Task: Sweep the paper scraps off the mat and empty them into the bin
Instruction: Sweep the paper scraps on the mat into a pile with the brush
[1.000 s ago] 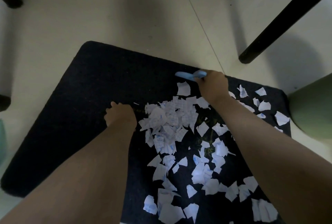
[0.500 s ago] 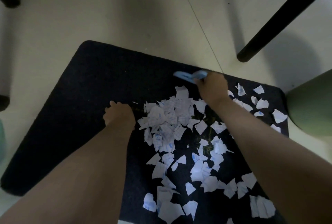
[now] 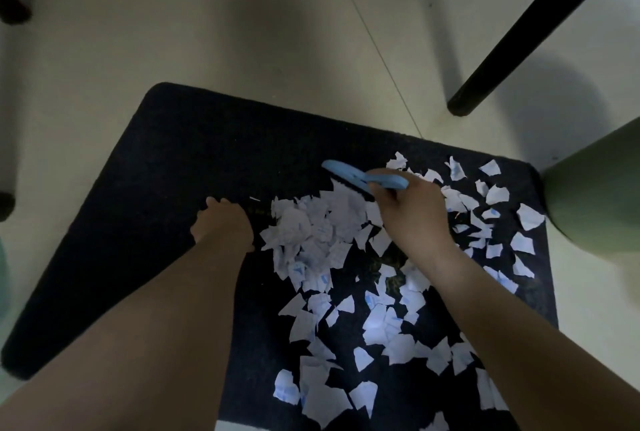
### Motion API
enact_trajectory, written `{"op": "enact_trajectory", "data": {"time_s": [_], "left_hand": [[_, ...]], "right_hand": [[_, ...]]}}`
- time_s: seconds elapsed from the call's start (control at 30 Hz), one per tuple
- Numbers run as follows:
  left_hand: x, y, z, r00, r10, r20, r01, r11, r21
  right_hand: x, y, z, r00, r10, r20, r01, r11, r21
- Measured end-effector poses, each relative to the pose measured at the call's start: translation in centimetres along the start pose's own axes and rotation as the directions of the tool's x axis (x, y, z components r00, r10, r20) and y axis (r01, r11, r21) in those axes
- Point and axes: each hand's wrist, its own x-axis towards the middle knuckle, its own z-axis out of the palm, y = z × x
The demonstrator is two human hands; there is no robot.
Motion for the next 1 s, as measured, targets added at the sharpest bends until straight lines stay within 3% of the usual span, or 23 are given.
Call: {"op": "enact_trajectory", "data": {"time_s": [0.1, 0.2, 0.3, 0.37, 0.47, 0.57, 0.77, 0.93, 1.0], "left_hand": [[-0.4, 0.1, -0.8, 1.000, -0.019, 0.018, 0.019, 1.000, -0.011], [-1.0, 1.1, -1.6, 0.987, 0.009, -0.160, -0.010, 1.000, -0.005], [-1.7, 4.2, -3.3, 0.921, 0.193, -0.339, -0.177, 0.981, 0.078], [-1.6, 6.6, -4.0, 0.863, 0.352, -0.362, -0.334, 0.936, 0.114], [-1.0, 9.2, -3.9, 0.855, 0.454, -0.251, -0.442, 0.891, 0.106], [-0.7, 10.6, -3.9, 0.903, 0.421, -0.089, -0.417, 0.907, 0.061], [-0.4, 11.0, -4.7, 0.913, 0.406, 0.047, -0.408, 0.910, 0.065], [-0.6, 11.1, -4.5, 0.917, 0.393, 0.064, -0.398, 0.911, 0.109], [-0.7, 11.2, -4.6, 0.913, 0.403, 0.065, -0.407, 0.907, 0.103]], "right_hand": [[1.5, 1.4, -1.6, 0.991, 0.022, -0.129, -0.036, 0.994, -0.106], [2.9, 3.1, -2.9, 0.969, 0.040, -0.242, -0.088, 0.978, -0.188], [5.0, 5.3, -3.9, 0.966, 0.039, -0.256, -0.099, 0.969, -0.226], [6.7, 6.8, -4.3, 0.973, 0.038, -0.226, -0.099, 0.958, -0.267], [8.0, 7.9, -4.0, 0.990, 0.057, -0.130, -0.096, 0.942, -0.320], [7.7, 8.5, -2.7, 0.996, 0.078, -0.030, -0.083, 0.955, -0.286], [3.8, 7.3, -2.4, 0.998, 0.005, 0.061, 0.011, 0.964, -0.266], [5.7, 6.8, -5.7, 0.993, 0.031, -0.114, -0.058, 0.968, -0.246], [7.3, 7.3, -5.6, 0.993, 0.050, -0.106, -0.076, 0.963, -0.259]]}}
